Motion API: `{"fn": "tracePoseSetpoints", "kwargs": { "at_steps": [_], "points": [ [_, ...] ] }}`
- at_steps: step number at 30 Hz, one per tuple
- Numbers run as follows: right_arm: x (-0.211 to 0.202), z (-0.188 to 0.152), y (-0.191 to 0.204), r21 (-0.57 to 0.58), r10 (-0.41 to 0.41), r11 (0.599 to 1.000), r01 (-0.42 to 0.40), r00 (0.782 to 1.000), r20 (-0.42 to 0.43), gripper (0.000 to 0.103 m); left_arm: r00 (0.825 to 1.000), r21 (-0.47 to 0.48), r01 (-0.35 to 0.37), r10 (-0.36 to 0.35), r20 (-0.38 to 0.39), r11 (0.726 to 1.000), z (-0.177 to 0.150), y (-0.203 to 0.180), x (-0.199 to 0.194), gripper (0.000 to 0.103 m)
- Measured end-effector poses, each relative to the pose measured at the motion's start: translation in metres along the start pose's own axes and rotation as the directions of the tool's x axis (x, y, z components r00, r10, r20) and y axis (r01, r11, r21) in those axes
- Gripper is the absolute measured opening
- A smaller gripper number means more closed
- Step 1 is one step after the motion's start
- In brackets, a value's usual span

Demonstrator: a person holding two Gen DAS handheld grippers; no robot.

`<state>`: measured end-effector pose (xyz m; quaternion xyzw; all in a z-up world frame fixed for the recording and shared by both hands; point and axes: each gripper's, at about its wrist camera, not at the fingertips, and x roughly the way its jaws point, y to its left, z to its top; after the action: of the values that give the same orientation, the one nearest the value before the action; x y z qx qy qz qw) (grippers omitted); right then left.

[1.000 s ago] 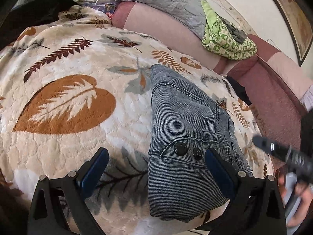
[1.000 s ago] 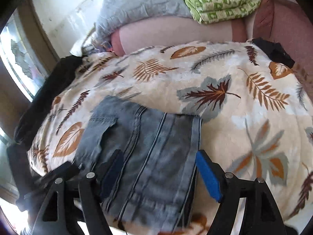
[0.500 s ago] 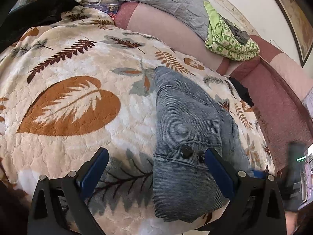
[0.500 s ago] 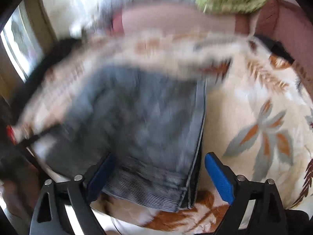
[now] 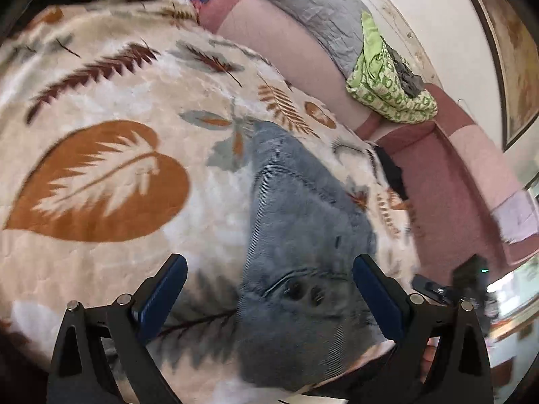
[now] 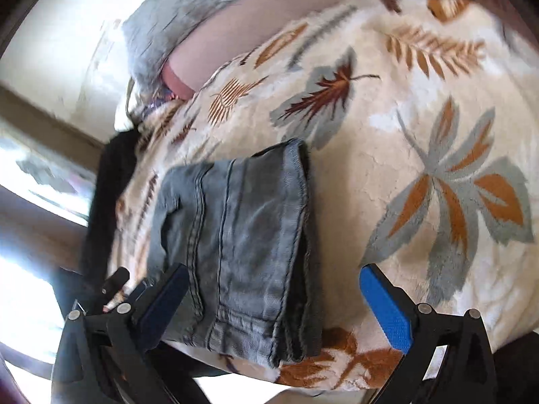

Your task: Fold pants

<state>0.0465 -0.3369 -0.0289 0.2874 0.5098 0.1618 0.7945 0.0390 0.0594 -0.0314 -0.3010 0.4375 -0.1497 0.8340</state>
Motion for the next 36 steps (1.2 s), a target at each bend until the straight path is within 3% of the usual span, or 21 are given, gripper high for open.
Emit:
{"fn": "tracePoseSetpoints", "kwargs": {
  "at_steps": [5, 10, 12, 13, 14, 15, 16, 18, 20, 22, 24, 30, 36],
  "points": [
    [0.021, 0.014, -0.002, 0.061, 0.137, 0.989, -0.132, 0.987, -0.079, 0.102, 0.995, 0.014, 0.018, -0.016, -0.101, 1.0, 0.016, -0.01, 0.028, 0.099],
    [0.046, 0.012, -0.001, 0.072, 0.141, 0.989, -0.133, 0.982, -0.129, 0.1, 0.977, 0.021, 0.062, -0.057, -0.205, 0.998, 0.015, -0.016, 0.058, 0.098],
    [0.05, 0.012, 0.01, 0.02, 0.094, 0.996, -0.093, 0.985, -0.146, 0.082, 0.981, 0.056, 0.055, -0.043, -0.19, 0.997, 0.014, -0.022, 0.06, 0.098],
    [0.053, 0.013, 0.011, 0.015, 0.067, 0.998, -0.065, 0.986, -0.152, 0.066, 0.982, 0.076, 0.05, -0.035, -0.186, 0.996, 0.013, -0.025, 0.061, 0.094],
    [0.056, 0.012, 0.013, 0.001, 0.036, 0.999, -0.037, 0.987, -0.158, 0.058, 0.982, 0.088, 0.041, -0.024, -0.185, 0.995, 0.013, -0.027, 0.062, 0.088],
    [0.057, 0.011, 0.016, -0.02, 0.021, 0.999, -0.025, 0.987, -0.161, 0.057, 0.982, 0.107, 0.018, 0.003, -0.187, 0.994, 0.012, -0.03, 0.064, 0.075],
    [0.058, 0.011, 0.019, -0.04, 0.004, 0.999, -0.011, 0.987, -0.16, 0.055, 0.981, 0.139, -0.022, 0.048, -0.186, 0.99, 0.011, -0.032, 0.066, 0.07],
    [0.058, 0.009, 0.028, -0.089, -0.044, 0.996, 0.031, 0.987, -0.153, 0.051, 0.98, 0.185, -0.064, 0.096, -0.172, 0.981, 0.009, -0.039, 0.067, 0.064],
    [0.058, 0.005, 0.041, -0.146, -0.082, 0.987, 0.062, 0.988, -0.132, 0.037, 0.975, 0.26, -0.129, 0.17, -0.141, 0.957, 0.004, -0.052, 0.065, 0.056],
    [0.052, 0.003, 0.051, -0.183, -0.099, 0.98, 0.079, 0.99, -0.104, 0.029, 0.973, 0.311, -0.166, 0.207, -0.102, 0.936, 0.001, -0.059, 0.059, 0.039],
    [0.042, 0.001, 0.059, -0.196, -0.089, 0.978, 0.073, 0.993, -0.075, 0.023, 0.973, 0.353, -0.186, 0.222, -0.065, 0.917, 0.0, -0.066, 0.049, 0.032],
    [0.007, 0.015, 0.098, -0.245, -0.029, 0.969, 0.032, 0.999, 0.015, 0.021, 0.981, 0.437, -0.194, 0.183, 0.067, 0.878, 0.015, -0.087, 0.007, 0.032],
    [-0.008, 0.065, 0.131, -0.298, -0.012, 0.954, 0.042, 0.995, 0.099, 0.021, 0.985, 0.451, -0.162, 0.116, 0.129, 0.877, 0.072, -0.105, 0.005, 0.032]
  ]
}}
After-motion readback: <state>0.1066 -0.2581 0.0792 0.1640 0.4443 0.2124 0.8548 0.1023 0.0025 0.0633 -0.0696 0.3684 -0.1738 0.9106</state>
